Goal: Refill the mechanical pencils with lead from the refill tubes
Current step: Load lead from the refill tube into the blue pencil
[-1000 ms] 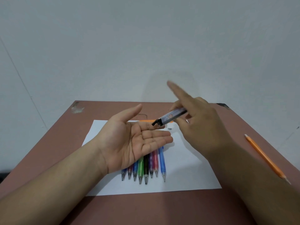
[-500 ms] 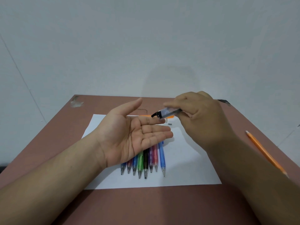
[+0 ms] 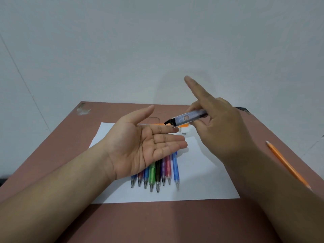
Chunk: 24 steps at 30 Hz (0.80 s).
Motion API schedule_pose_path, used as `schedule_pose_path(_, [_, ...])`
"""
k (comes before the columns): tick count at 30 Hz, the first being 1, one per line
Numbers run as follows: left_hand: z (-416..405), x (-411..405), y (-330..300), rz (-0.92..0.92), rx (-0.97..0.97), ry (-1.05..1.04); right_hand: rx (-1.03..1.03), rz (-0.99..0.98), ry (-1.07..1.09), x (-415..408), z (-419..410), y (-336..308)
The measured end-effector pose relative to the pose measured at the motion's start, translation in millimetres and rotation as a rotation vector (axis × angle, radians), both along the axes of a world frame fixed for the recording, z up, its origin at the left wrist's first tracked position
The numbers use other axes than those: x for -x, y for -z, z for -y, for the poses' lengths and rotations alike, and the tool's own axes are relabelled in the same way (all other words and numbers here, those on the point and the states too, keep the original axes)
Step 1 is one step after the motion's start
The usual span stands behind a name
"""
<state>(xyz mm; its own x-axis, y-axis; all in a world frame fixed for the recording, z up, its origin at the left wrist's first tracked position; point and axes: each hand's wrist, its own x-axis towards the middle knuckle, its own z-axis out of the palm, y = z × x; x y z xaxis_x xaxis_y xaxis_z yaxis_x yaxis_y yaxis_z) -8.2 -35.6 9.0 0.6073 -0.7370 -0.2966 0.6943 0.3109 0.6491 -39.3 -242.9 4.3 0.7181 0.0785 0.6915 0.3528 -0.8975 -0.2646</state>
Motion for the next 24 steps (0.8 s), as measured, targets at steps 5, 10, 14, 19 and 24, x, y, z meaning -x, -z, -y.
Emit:
schedule_pose_path(5, [-0.1,-1.8,1.9,0.0,0.004,0.004,0.029,0.021,-0.037,-1.2,1.2,1.5])
schedule_pose_path(10, [-0.5,-1.7,2.5,0.005,0.004,0.01,0.076,0.045,-0.031,-1.9,5.7,3.4])
schedule_pose_path(14, [-0.8,-1.8,2.1,-0.004,0.014,0.016,-0.036,-0.036,-0.024,-1.7,1.4,1.1])
schedule_pose_path(19, [-1.3,-2.0,2.6,0.0,0.01,0.014,0.081,0.041,-0.042,-2.4,4.9,5.2])
schedule_pose_path(24, [-0.2,-1.2,2.0,0.019,-0.019,-0.019,0.073,0.038,-0.033,-4.0,4.4,4.1])
